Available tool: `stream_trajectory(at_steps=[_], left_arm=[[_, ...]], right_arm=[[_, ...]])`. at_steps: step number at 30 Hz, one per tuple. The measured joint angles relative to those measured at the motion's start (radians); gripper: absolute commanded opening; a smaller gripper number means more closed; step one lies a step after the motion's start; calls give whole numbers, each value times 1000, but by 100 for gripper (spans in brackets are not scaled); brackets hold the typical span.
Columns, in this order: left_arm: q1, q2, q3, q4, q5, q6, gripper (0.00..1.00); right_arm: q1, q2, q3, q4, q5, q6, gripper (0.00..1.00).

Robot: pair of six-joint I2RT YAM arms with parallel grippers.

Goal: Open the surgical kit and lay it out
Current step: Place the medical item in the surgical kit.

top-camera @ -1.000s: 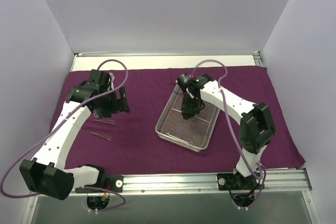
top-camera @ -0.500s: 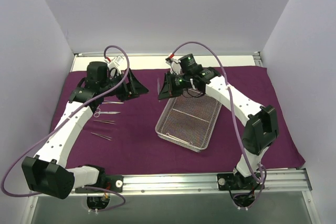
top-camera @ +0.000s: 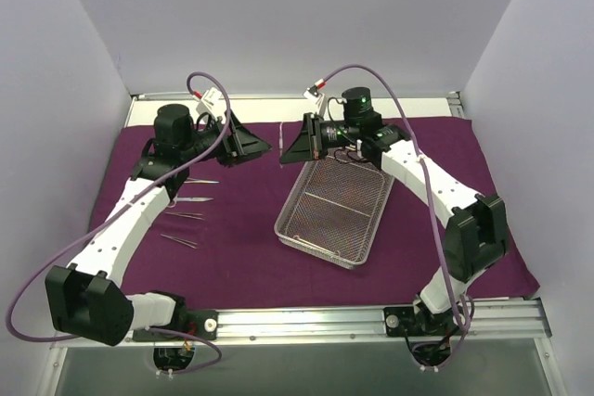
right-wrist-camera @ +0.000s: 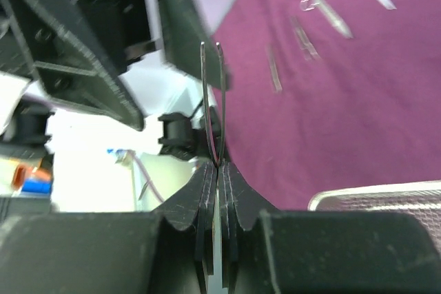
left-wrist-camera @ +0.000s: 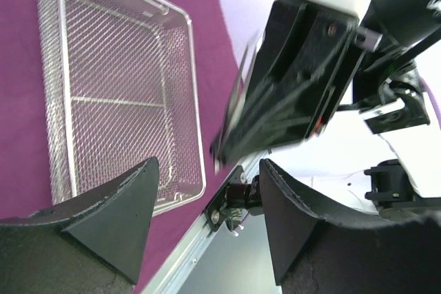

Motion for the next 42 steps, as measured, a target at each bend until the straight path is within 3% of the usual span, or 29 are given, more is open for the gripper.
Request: stream_trajectory(at_steps=[11, 27, 35, 37, 40, 41, 42], left_arm=[[-21, 53, -1, 130, 62, -17, 65], [-45, 79, -21, 245, 124, -29, 41], [-47, 79, -21, 272, 148, -43, 19], [-47, 79, -21, 274, 151, -45, 4], [-47, 79, -21, 270, 153, -39, 2], [-47, 79, -21, 261, 152, -32, 2], [-47, 79, -20, 244, 151, -15, 2]], right_arm=[[18, 0, -40, 113, -103, 75, 0], [38, 0, -48, 184, -140, 135, 0], [38, 0, -54, 184, -139, 138, 0], [38, 0, -54, 184, -139, 137, 6], [38, 0, -54, 182, -138, 136, 21], [38, 0, -53, 174, -137, 132, 33], [38, 0, -51, 157, -133, 123, 38]])
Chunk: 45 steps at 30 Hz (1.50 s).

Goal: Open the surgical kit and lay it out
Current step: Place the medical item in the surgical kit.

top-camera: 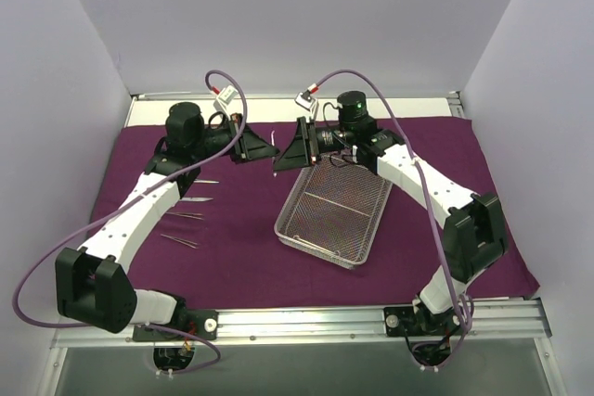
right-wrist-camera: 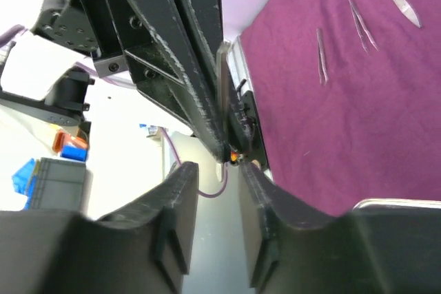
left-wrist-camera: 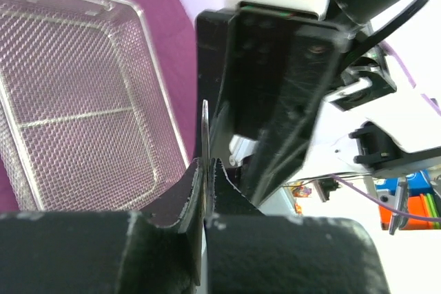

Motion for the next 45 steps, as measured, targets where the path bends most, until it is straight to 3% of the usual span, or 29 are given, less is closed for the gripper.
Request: stream_trajectory(at_steps=[2, 8, 15, 22, 38, 45], left_arm=[[0, 0, 14, -82, -22, 53, 2], [0, 1, 161, -480, -165, 317, 2], [0, -23, 221, -726, -257, 499, 2], [-11, -87, 126, -723, -179, 492, 2], [-19, -121, 118, -723, -2, 514, 2], [-19, -138, 103, -719, 47, 515, 2]], right_arm=[[-1, 1, 14, -68, 25, -45, 44], [-25, 41, 203, -417, 188, -253, 47], [-35, 42, 242, -580, 353, -357, 46], [6, 42, 242, -575, 324, -365, 41], [83, 55, 296, -509, 143, -352, 49], [122, 55, 295, -472, 92, -331, 44]])
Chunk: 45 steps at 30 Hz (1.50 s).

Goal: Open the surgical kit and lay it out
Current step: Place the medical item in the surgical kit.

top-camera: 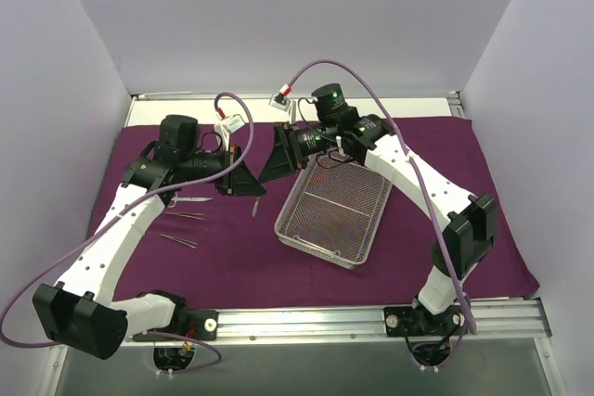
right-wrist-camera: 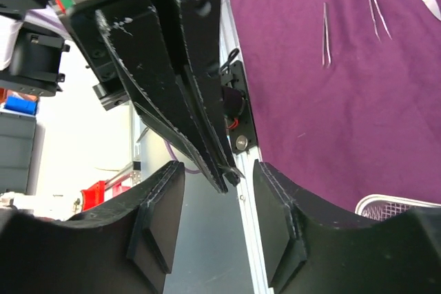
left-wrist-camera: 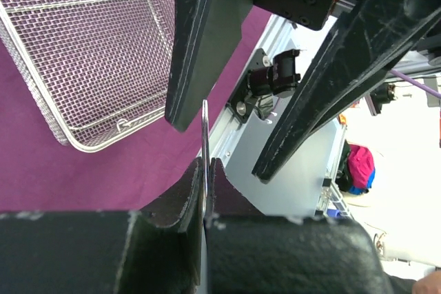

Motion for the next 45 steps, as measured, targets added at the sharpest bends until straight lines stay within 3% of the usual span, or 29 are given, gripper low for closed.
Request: stream_trajectory(at_steps=[3, 7, 18, 25, 30, 33, 34, 38, 45], left_arm=[[0, -2, -5, 3, 16, -1, 2], [-1, -6, -13, 6, 37, -1, 2], [-3, -34, -50, 18, 52, -11, 2], [-3, -39, -50, 25, 49, -15, 2], [-5, -41, -50, 24, 48, 4, 2], [-6, -42, -50, 22, 43, 10, 11], [-6, -42, -50, 20, 39, 12, 22], [-6, -52, -50, 7, 5, 12, 44], [-6, -104, -50, -2, -41, 8, 55]], right_arm=[[3, 0, 0, 11, -11, 8, 38], [3, 0, -11, 37, -21, 25, 23], [4, 0, -74, 103, -45, 88, 21], [4, 0, -74, 119, -61, 111, 5], [4, 0, -74, 119, -68, 117, 0], [4, 0, -74, 119, -68, 116, 0], [4, 1, -74, 118, -68, 116, 0], [3, 2, -74, 117, -61, 109, 0], [-14, 3, -76, 126, -42, 120, 0]])
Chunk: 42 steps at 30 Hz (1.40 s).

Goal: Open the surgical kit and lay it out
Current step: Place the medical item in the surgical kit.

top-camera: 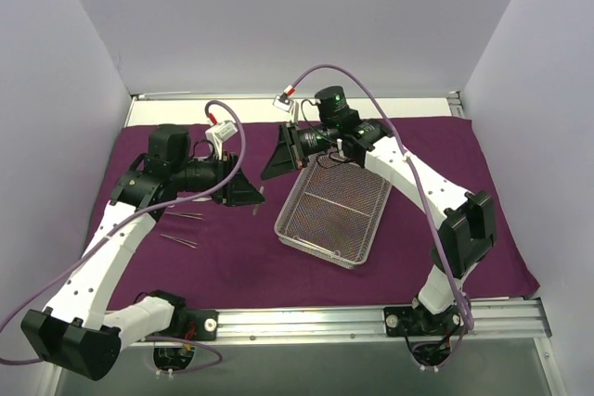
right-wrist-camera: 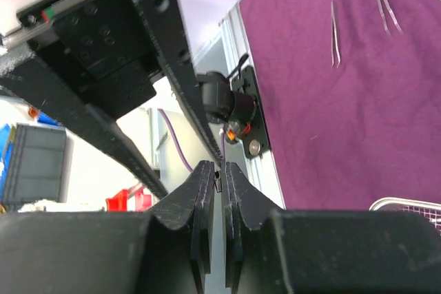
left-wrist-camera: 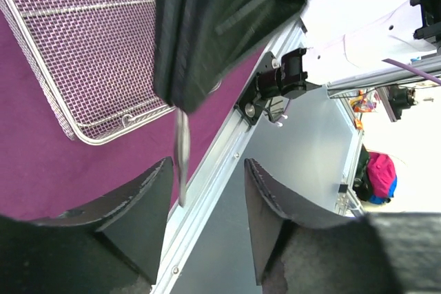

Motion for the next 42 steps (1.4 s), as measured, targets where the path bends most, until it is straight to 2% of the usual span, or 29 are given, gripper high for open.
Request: stream_trajectory(at_steps=[7, 12, 17, 19, 22, 23, 24, 25, 26, 29, 31, 32, 34, 39, 42], left_arm=[[0, -31, -6, 6, -25, -9, 60], [0, -36, -29, 14, -35, -22, 61], [-1, -36, -39, 19, -35, -36, 51], [-1, -35, -39, 20, -37, -36, 50], [-1, -35, -42, 24, -40, -41, 26], [-1, -35, -44, 26, -42, -42, 7], [-1, -34, -45, 26, -44, -47, 2], [-1, -34, -46, 26, -47, -41, 2], [-1, -32, -46, 25, -47, -35, 2], [-6, -32, -43, 11, -58, -24, 2], [-6, -34, -37, -20, -86, -19, 2], [-6, -35, -33, -37, -100, -14, 2], [-6, -42, -20, -81, -122, -1, 2], [-7, -112, 4, -185, -148, 35, 2], [-9, -184, 4, -234, -143, 51, 2]], right_arm=[[-35, 0, -13, 65, 0, 66, 0], [-51, 0, -60, 193, -8, 183, 0], [-51, -1, -78, 296, -11, 279, 0], [-51, -3, -79, 317, -11, 298, 0], [-51, -14, -82, 329, -11, 313, 0], [-51, -17, -82, 330, -11, 316, 0], [-51, -19, -83, 330, -13, 320, 0], [-51, -23, -83, 331, -18, 324, 0], [-51, -27, -83, 330, -18, 325, 3], [-51, -32, -74, 270, -2, 259, 30], [-49, -26, -18, 110, 39, 150, 35], [-48, -23, 21, 17, 71, 80, 41], [-37, -25, 90, -117, 146, -36, 48], [-3, -83, 127, -272, 321, -243, 63], [30, -114, 127, -343, 365, -362, 64]])
